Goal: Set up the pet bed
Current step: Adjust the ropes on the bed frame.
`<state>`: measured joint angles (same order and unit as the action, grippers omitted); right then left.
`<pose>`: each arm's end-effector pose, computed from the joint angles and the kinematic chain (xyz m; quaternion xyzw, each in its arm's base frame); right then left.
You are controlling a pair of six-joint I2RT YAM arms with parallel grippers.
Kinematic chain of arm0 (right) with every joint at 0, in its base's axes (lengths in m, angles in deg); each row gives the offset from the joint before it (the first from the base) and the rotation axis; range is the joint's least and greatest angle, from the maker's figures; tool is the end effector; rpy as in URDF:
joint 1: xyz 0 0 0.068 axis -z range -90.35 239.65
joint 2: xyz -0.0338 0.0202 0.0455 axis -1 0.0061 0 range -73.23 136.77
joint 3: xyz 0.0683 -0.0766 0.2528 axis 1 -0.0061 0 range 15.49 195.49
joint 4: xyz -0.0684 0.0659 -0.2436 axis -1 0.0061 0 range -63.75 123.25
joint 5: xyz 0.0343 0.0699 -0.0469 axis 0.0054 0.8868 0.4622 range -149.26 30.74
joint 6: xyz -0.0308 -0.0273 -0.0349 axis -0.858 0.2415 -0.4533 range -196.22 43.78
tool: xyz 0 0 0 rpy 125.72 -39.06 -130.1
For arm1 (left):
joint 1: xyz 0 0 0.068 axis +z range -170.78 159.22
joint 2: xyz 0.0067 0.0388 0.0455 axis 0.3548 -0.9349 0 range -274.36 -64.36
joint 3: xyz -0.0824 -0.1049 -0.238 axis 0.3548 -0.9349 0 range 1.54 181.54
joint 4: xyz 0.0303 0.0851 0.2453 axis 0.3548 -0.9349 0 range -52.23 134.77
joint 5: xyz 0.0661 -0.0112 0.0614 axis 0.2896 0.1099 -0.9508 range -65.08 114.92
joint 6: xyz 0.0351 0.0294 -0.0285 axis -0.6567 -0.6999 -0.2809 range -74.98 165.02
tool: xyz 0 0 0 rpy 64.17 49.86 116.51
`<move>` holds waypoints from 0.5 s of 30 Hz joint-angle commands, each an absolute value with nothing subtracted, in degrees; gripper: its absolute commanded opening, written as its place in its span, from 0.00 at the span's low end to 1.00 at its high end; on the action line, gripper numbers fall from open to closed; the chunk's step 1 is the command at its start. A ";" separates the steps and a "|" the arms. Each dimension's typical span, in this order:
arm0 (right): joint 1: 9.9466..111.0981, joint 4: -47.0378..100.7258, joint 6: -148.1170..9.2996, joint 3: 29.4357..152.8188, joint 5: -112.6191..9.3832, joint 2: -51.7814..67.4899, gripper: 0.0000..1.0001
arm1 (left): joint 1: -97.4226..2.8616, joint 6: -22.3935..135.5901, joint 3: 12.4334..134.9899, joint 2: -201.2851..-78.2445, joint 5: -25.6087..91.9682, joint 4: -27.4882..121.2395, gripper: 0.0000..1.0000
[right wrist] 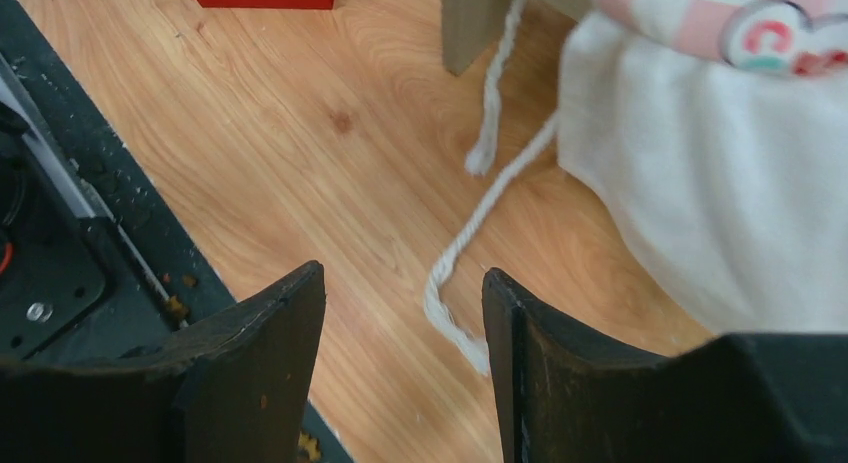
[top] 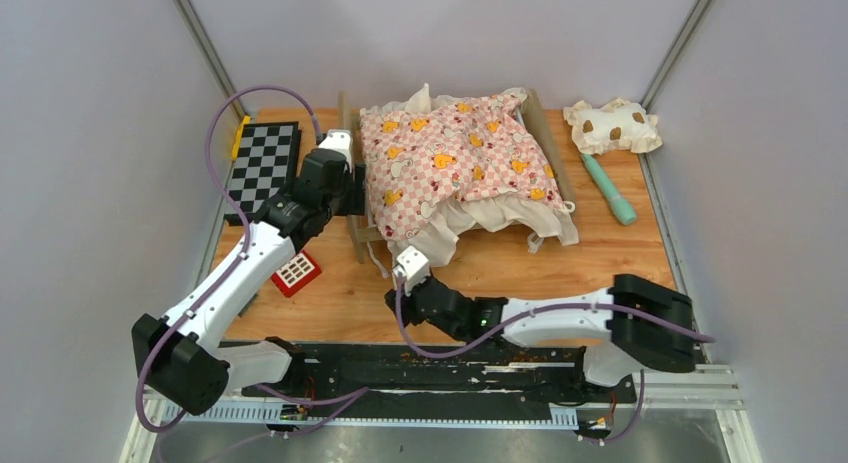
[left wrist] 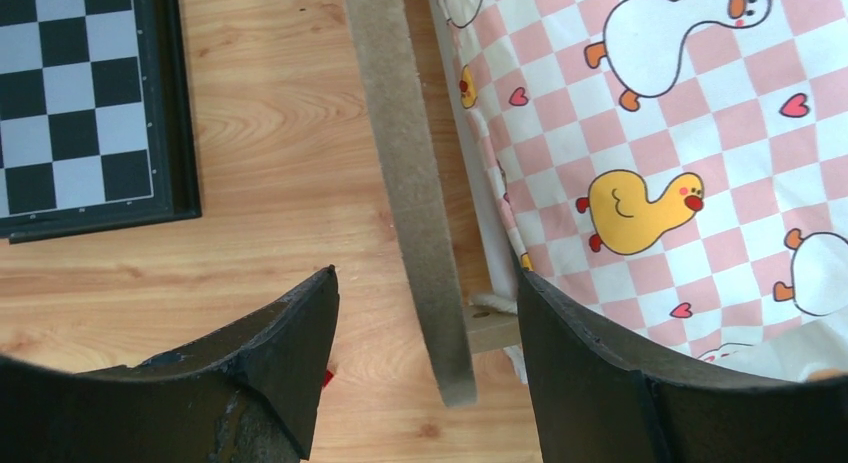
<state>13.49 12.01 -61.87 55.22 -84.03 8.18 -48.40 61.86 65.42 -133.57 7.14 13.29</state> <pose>0.0857 0.2856 0.2075 -0.3332 0.7734 0.2312 0.4872 0.2373 -0.1119 0.3326 0.0141 0.8861 -0.0395 0.4617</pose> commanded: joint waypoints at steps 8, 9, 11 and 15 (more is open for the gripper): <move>16.51 -7.34 -70.14 71.35 -82.02 32.87 0.56 | -45.15 57.57 63.68 -132.47 7.11 14.37 0.73; 17.06 -7.85 -70.45 72.02 -81.68 34.37 0.56 | -44.96 57.51 63.30 -132.35 7.15 14.64 0.72; 17.74 -8.71 -71.69 73.38 -80.89 36.57 0.54 | -44.05 57.35 62.98 -132.20 7.98 14.89 0.72; 19.00 -9.86 -72.91 75.26 -80.59 40.46 0.46 | -43.14 57.31 62.74 -131.97 8.28 15.11 0.72</move>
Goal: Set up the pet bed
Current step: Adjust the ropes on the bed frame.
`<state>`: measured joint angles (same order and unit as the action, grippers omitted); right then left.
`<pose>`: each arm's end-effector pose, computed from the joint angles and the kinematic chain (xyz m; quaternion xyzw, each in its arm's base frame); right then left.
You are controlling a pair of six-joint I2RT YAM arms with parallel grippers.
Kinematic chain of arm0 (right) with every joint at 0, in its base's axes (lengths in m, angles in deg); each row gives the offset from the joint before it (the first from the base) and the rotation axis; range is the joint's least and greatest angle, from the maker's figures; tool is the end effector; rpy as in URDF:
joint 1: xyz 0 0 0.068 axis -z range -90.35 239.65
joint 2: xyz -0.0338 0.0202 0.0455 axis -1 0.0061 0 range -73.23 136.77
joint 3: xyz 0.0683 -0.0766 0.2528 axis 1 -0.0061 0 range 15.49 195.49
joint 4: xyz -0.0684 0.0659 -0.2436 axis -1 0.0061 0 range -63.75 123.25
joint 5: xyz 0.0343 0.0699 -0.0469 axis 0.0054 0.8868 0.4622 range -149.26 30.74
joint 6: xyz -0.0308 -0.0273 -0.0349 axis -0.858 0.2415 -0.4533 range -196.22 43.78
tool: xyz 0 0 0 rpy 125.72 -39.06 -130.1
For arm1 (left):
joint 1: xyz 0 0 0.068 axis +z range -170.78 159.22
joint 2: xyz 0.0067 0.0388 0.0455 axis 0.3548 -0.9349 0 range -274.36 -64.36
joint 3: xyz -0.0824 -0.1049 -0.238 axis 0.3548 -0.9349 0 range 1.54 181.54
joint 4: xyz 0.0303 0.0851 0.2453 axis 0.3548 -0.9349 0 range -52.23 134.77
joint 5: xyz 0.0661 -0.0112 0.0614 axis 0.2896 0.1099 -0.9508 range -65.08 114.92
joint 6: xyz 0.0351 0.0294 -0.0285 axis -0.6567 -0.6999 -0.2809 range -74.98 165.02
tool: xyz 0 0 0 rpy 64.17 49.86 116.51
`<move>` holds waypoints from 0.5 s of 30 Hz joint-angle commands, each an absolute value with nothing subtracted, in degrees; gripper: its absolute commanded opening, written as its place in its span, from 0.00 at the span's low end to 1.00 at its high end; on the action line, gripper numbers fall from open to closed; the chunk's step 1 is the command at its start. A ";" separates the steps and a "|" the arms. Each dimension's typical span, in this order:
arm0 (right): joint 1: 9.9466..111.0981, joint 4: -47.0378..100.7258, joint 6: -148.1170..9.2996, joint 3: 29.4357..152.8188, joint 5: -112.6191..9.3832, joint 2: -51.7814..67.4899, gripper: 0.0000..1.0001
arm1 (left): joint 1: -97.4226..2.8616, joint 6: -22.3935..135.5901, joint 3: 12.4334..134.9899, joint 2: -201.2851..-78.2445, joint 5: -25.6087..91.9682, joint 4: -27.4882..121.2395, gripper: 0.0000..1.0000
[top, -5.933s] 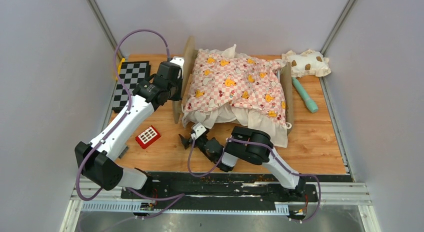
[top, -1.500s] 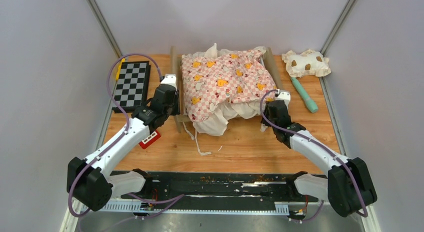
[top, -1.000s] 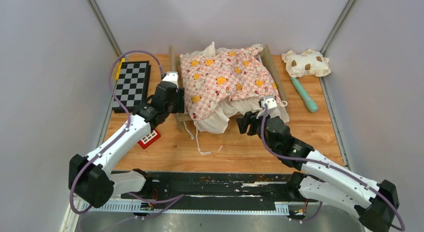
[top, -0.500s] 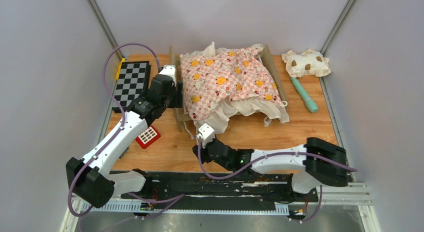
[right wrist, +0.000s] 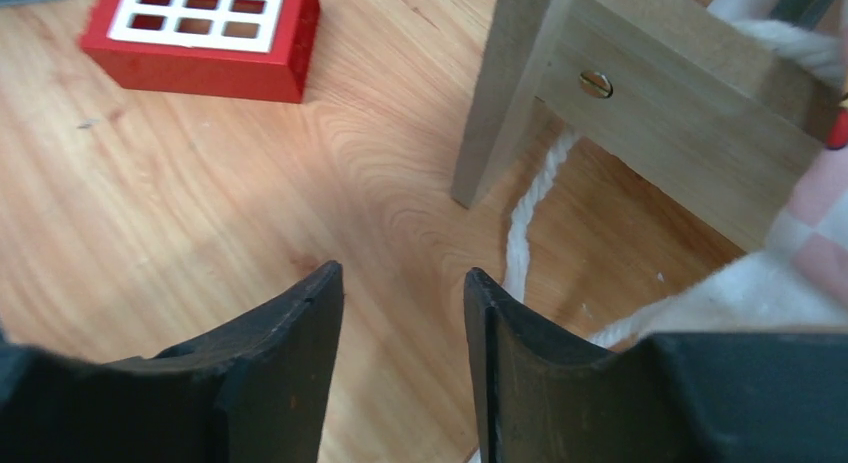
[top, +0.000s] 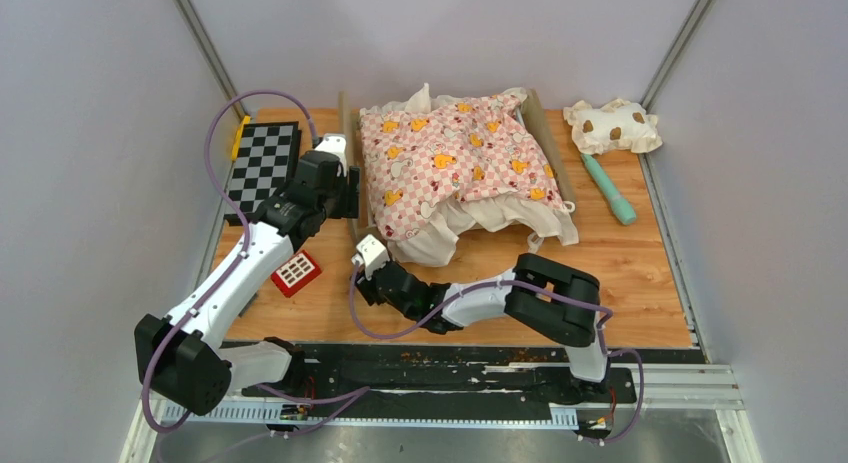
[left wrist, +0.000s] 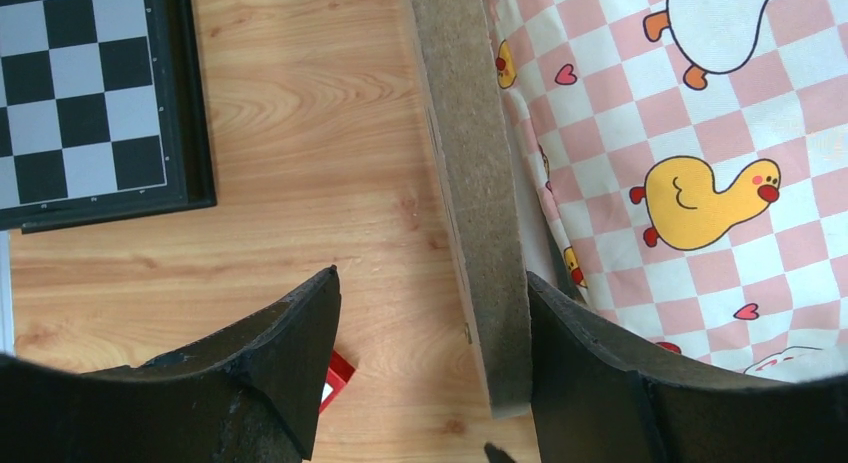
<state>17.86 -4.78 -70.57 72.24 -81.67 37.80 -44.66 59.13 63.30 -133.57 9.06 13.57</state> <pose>0.1393 0.3803 0.1538 -0.3574 0.7448 0.2109 0.5226 0.2431 -0.0970 0.3204 0.0164 0.8945 -0.0221 0.4462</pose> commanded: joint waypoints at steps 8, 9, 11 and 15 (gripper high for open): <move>21.75 -11.43 -73.64 76.88 -82.75 44.64 0.46 | -42.93 57.24 62.40 -131.12 8.55 15.47 0.71; 21.92 -11.56 -73.65 76.99 -83.17 45.33 0.46 | -42.85 57.24 62.44 -131.12 8.65 15.43 0.71; 22.31 -12.00 -73.59 77.35 -83.63 46.35 0.46 | -42.84 57.24 62.31 -131.11 8.83 15.57 0.71; 22.68 -12.12 -73.62 78.39 -86.90 48.31 0.45 | -42.83 57.15 62.16 -131.07 8.99 15.50 0.71</move>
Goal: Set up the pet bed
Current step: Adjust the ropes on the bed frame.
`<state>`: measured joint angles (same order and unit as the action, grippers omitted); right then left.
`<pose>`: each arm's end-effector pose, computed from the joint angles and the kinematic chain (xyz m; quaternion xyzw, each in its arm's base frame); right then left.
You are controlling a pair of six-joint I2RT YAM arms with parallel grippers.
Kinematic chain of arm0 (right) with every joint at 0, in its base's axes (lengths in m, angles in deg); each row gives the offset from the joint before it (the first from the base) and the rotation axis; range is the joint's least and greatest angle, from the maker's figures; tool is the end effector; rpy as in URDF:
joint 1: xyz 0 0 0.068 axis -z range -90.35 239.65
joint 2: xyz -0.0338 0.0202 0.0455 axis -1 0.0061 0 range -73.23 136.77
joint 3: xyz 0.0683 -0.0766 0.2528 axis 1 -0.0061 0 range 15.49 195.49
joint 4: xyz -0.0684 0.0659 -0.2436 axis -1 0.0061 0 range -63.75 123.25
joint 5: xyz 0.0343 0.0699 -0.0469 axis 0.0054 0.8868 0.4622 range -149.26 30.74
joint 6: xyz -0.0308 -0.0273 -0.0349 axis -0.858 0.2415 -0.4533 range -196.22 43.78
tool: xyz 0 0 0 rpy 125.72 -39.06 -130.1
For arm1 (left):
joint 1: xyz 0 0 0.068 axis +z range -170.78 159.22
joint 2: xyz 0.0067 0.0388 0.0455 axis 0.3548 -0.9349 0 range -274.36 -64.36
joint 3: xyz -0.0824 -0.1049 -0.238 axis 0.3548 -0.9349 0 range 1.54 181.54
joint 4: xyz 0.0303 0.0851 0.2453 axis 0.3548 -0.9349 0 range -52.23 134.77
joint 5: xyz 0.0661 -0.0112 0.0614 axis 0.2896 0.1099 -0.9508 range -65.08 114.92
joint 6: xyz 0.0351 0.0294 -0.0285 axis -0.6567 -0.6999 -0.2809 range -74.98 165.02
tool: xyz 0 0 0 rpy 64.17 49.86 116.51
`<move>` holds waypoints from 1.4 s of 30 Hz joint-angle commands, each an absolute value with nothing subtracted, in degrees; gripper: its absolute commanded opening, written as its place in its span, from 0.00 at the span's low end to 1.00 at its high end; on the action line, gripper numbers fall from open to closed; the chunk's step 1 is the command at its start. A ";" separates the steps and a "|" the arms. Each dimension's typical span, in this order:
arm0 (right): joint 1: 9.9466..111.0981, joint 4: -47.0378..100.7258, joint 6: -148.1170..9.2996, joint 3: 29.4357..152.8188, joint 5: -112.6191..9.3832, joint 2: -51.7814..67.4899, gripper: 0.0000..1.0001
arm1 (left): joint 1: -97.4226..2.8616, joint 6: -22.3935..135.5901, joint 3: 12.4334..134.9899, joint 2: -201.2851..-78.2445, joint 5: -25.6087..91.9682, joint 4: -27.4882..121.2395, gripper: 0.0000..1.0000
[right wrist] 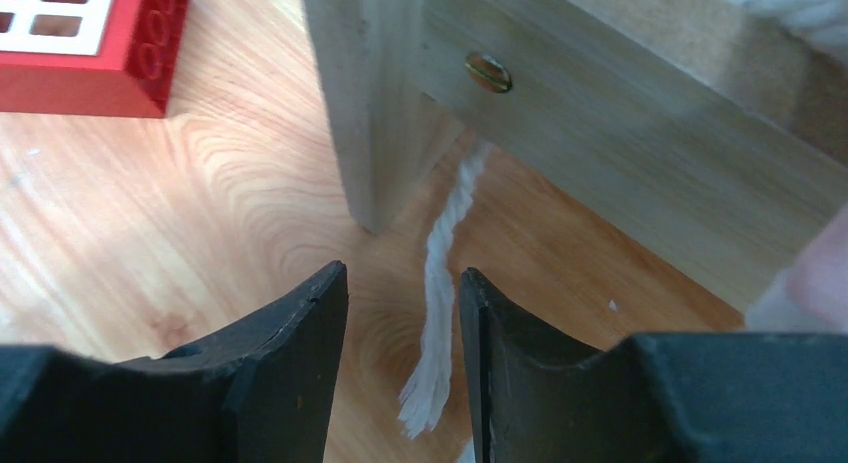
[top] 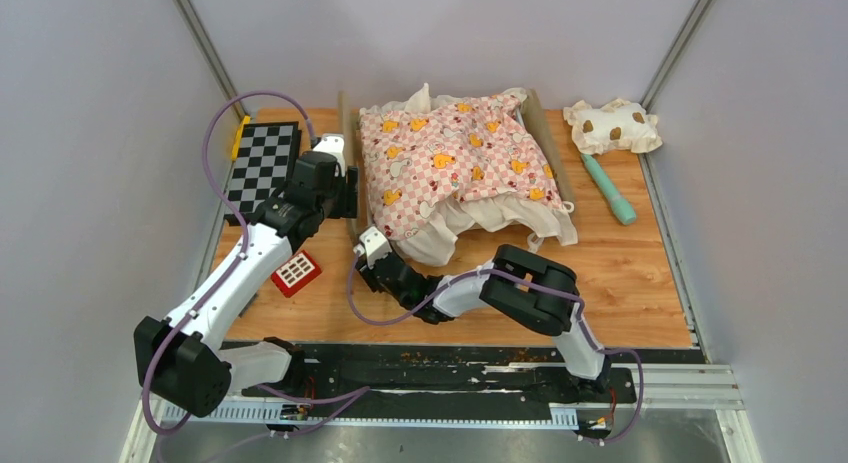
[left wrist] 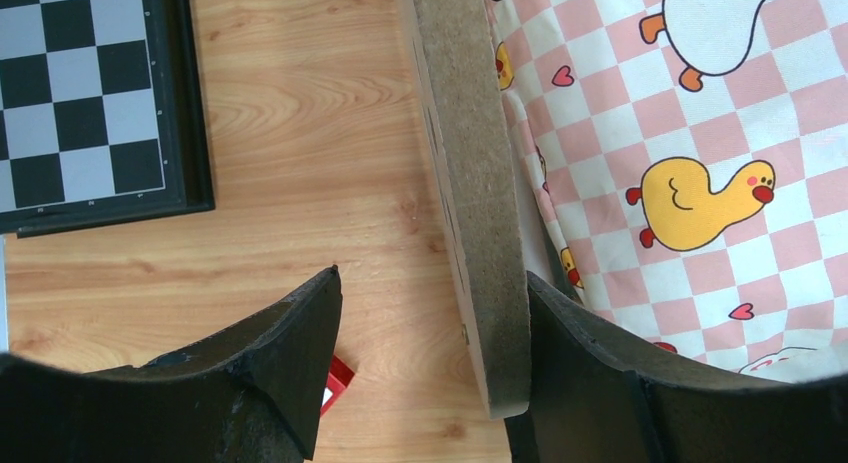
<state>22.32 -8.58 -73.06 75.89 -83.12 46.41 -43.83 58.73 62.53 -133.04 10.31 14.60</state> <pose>0.1769 0.3862 0.1191 -0.3420 0.7563 0.1639 0.5331 0.2432 -0.0937 0.3195 0.0168 0.8926 -0.0291 0.4497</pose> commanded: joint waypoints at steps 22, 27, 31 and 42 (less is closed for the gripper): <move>24.18 -15.60 -70.50 73.07 -80.89 48.75 0.00 | -42.67 57.23 62.42 -131.59 8.84 15.65 0.71; 21.40 -17.67 -69.79 68.11 -80.69 45.48 0.00 | -42.67 57.91 63.75 -133.37 9.76 15.36 0.71; 18.79 -18.23 -70.13 65.81 -80.45 44.24 0.00 | -42.71 58.11 64.33 -134.92 10.41 15.25 0.70; 13.98 -17.16 -68.86 61.45 -81.04 42.00 0.00 | -42.67 57.85 64.31 -135.93 10.15 15.22 0.69</move>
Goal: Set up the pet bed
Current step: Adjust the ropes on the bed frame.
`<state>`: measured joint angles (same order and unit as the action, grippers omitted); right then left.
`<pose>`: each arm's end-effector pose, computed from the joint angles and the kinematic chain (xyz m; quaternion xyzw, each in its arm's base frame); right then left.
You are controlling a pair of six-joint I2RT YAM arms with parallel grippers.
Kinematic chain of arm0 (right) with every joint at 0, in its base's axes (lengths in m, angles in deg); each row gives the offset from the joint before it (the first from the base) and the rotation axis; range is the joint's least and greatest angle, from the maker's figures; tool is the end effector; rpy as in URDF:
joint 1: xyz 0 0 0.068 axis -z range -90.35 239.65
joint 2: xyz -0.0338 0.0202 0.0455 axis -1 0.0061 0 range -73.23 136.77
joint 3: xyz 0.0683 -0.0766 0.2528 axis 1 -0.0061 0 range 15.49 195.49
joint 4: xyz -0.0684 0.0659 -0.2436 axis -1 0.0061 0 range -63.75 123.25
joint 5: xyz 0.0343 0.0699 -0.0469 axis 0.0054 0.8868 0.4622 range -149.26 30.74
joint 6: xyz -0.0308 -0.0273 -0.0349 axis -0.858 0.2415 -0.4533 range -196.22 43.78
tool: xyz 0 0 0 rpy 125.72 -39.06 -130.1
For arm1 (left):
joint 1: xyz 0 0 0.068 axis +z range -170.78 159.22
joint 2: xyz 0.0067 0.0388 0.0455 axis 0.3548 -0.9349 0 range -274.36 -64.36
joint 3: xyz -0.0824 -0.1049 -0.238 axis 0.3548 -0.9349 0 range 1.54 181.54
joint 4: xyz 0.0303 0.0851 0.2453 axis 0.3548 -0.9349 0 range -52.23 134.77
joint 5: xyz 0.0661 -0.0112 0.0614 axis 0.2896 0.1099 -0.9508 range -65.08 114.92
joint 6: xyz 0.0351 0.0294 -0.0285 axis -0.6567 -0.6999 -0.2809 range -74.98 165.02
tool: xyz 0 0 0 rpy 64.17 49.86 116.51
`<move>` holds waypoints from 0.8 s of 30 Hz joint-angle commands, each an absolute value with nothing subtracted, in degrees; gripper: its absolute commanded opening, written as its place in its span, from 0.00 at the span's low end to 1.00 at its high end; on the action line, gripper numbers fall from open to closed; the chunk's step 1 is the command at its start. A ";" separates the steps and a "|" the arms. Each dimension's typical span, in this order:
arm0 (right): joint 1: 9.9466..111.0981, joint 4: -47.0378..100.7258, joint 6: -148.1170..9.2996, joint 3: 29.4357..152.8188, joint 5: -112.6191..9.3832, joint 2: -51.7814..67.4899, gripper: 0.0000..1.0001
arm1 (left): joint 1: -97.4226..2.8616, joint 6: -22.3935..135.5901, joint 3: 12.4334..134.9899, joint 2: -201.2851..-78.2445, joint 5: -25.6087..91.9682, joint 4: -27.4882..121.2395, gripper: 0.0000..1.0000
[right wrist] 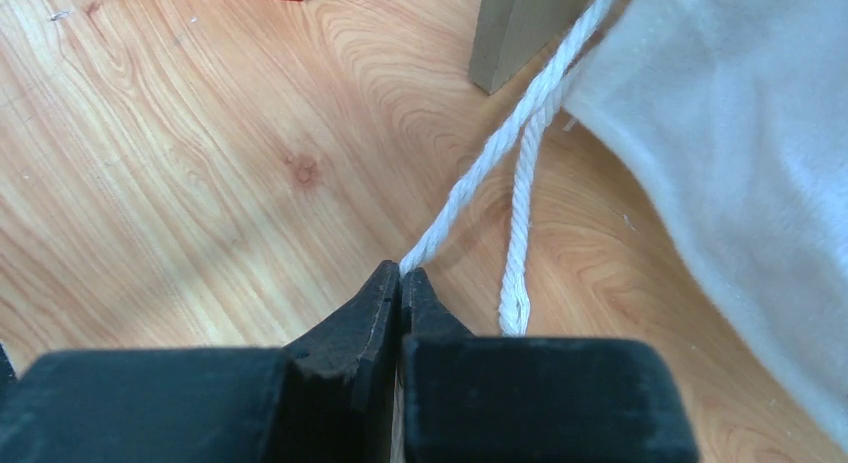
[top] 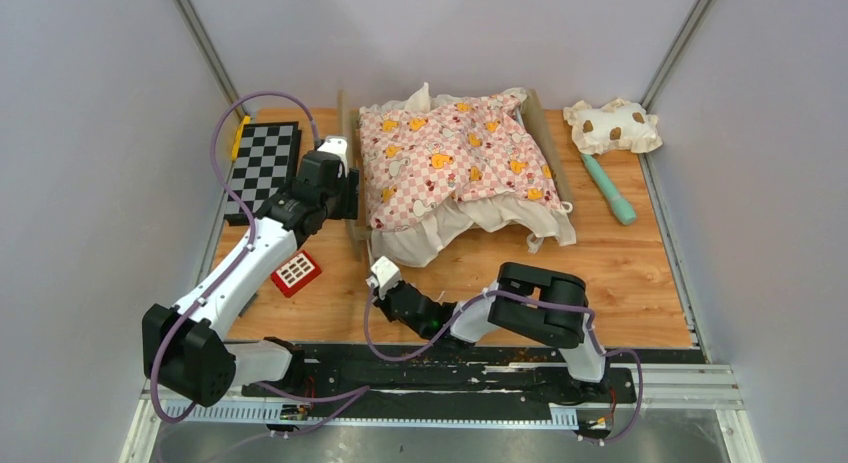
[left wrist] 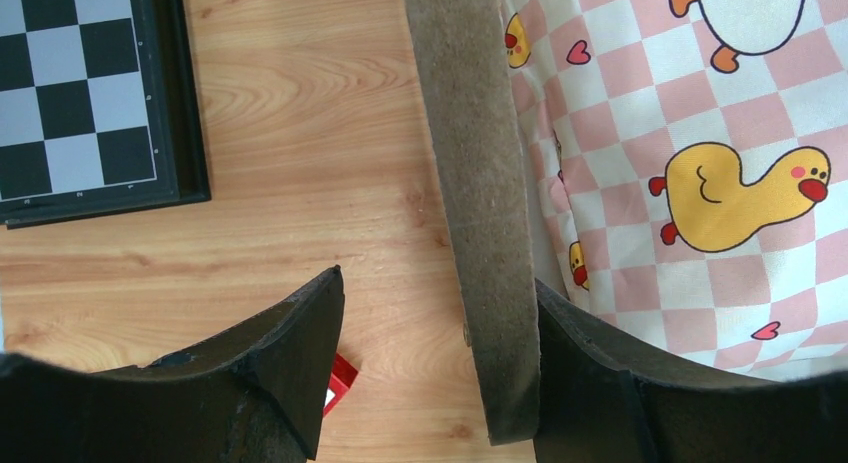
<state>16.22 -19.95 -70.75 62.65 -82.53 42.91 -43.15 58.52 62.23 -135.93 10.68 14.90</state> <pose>0.1214 0.3589 0.1020 -0.3633 0.7388 0.2148 0.5254 0.2536 -0.0949 0.3058 0.0182 0.9033 -0.0202 0.4280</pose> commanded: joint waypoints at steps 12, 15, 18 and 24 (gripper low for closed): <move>10.87 -12.32 -68.58 60.60 -80.58 39.61 0.00 | -42.67 57.77 64.21 -136.48 10.15 15.10 0.68; 10.85 -11.85 -67.98 60.26 -81.21 38.67 0.05 | -42.67 57.84 64.25 -136.43 10.15 15.08 0.68; 10.87 -9.90 -67.35 60.61 -81.33 36.58 0.18 | -42.67 57.76 64.15 -136.20 10.24 15.17 0.68; 10.89 -5.09 -66.28 58.18 -82.02 27.00 0.48 | -42.67 58.50 63.54 -134.86 10.62 15.50 0.69</move>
<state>11.19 -8.78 -67.97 59.92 -82.11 34.80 -43.15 58.56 62.23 -136.28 11.16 14.69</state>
